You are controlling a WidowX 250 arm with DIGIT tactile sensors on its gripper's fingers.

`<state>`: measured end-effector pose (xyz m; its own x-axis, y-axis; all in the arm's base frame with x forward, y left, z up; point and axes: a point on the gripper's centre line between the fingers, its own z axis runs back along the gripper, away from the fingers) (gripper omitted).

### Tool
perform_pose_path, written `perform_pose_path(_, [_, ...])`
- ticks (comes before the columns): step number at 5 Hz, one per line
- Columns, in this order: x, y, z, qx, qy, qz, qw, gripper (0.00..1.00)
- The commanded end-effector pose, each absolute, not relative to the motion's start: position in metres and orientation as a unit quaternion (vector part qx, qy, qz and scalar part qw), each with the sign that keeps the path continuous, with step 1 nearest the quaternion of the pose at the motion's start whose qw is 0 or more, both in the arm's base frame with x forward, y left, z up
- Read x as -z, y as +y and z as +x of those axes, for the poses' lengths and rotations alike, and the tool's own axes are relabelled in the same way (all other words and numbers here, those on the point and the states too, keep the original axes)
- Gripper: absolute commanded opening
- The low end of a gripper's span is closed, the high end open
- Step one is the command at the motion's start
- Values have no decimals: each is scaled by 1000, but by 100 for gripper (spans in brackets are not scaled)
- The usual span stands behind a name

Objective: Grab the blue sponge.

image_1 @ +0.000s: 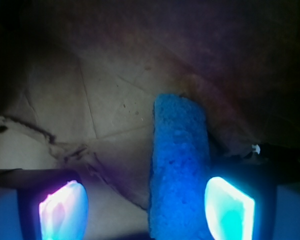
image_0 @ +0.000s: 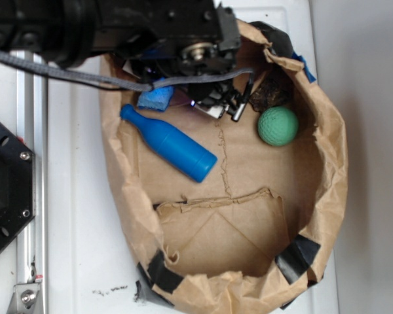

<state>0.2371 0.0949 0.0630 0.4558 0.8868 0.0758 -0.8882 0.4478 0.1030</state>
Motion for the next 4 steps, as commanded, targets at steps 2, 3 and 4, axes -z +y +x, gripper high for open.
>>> perform_pose_path(2, [-69, 105, 244, -507, -42, 91, 856, 100])
perform_pose_path(3, [-53, 99, 240, -482, -44, 93, 870, 100])
perform_pose_path(4, [-42, 94, 234, -461, -40, 92, 882, 100])
